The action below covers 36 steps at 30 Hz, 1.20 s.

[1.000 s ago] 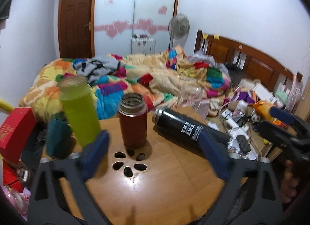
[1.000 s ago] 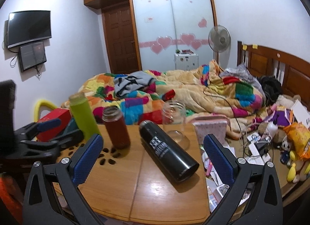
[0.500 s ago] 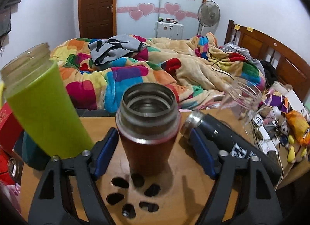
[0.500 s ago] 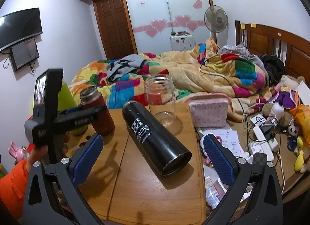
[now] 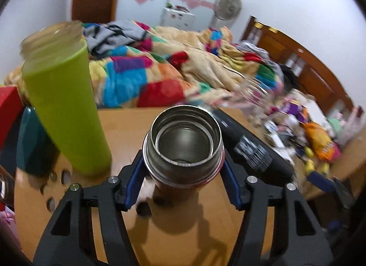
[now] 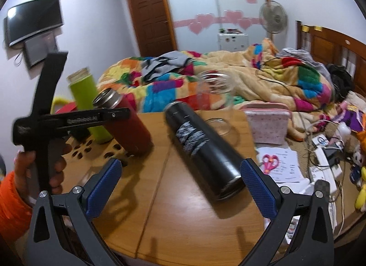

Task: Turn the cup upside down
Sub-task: 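Move the left gripper down around the upright red thermos cup, then close the left gripper on the red thermos cup and lift it, then tilt the red cup sideways with the left gripper while the right gripper grasps its base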

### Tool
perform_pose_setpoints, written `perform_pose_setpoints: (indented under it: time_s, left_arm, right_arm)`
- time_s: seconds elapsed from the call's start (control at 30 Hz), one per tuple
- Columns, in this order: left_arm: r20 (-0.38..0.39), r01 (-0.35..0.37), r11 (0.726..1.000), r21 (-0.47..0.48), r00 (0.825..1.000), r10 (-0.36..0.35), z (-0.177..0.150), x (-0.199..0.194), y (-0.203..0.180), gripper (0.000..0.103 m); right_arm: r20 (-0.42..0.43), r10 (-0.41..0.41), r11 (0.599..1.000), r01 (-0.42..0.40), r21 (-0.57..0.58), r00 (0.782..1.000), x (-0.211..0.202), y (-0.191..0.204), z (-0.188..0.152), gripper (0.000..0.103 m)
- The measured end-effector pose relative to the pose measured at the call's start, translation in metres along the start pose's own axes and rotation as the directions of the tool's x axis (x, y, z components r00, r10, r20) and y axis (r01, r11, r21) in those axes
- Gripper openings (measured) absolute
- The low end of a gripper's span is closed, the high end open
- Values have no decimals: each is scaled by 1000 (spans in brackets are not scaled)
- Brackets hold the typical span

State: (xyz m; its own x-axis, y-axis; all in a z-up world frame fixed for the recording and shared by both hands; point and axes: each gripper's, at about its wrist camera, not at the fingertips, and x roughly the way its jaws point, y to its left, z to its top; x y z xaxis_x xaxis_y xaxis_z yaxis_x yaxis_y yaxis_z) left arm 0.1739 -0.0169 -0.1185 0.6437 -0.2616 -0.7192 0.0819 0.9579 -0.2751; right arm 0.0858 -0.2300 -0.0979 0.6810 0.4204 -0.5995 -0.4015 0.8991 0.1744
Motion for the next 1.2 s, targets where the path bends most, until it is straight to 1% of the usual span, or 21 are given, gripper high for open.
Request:
perform_pose_setpoints:
  time_s: [0.07,0.17,0.3,0.37,0.47,0.53,0.57,0.6,0.63,0.73,0.8,0.87,1.03,1.13,1.2]
  left_arm:
    - [-40,63,998,6,997,-63,-11,-15,0,62]
    - [-95,133,991,13,987,-131,-27,-30,-3,62]
    - [-157,190,982,-1,970,-188,-42,-41,-3,62]
    - [-168,208,978,-11,964,-207,-47,-46,1,62]
    - [-184,245,968,-50,951,-250,-51,-50,7,62]
    - [-183,263,962,-75,944,-273,-53,-51,13,62]
    - [-182,269,959,-87,942,-281,-54,-51,15,62]
    - [-174,268,958,-97,944,-282,-53,-51,18,62]
    - [-169,269,957,-106,944,-284,-53,-50,21,62]
    - [-151,281,947,-156,940,-304,-52,-49,34,62]
    - [-143,261,951,-163,948,-285,-52,-46,38,62]
    - [-134,224,961,-162,960,-247,-53,-42,41,65]
    - [-118,205,959,-197,966,-231,-58,-31,50,68]
    - [-117,172,964,-205,973,-199,-60,-26,54,70]
    - [-118,162,964,-211,975,-190,-61,-23,56,70]
  right_arm:
    - [-13,30,999,-30,-33,999,4,10,-4,103]
    - [-44,100,991,-104,-81,994,13,26,-14,103]
    - [-103,168,978,-179,-104,980,30,46,-29,103]
    - [-121,191,971,-205,-124,974,37,56,-34,103]
    - [-144,202,959,-226,-170,969,47,74,-42,102]
    - [-159,219,951,-247,-184,963,54,82,-43,92]
    - [-168,230,948,-259,-184,959,57,85,-43,83]
    - [-179,247,943,-278,-181,952,60,88,-44,73]
    - [-184,256,940,-289,-183,949,62,92,-44,72]
    - [-170,238,935,-273,-226,956,62,101,-46,69]
    - [-173,231,933,-269,-239,957,65,104,-45,67]
    - [-176,234,931,-273,-244,956,64,105,-44,65]
    - [-174,241,934,-276,-224,955,65,107,-45,61]
    - [-177,242,937,-278,-214,954,66,107,-45,60]
    - [-181,241,937,-277,-213,954,67,108,-46,59]
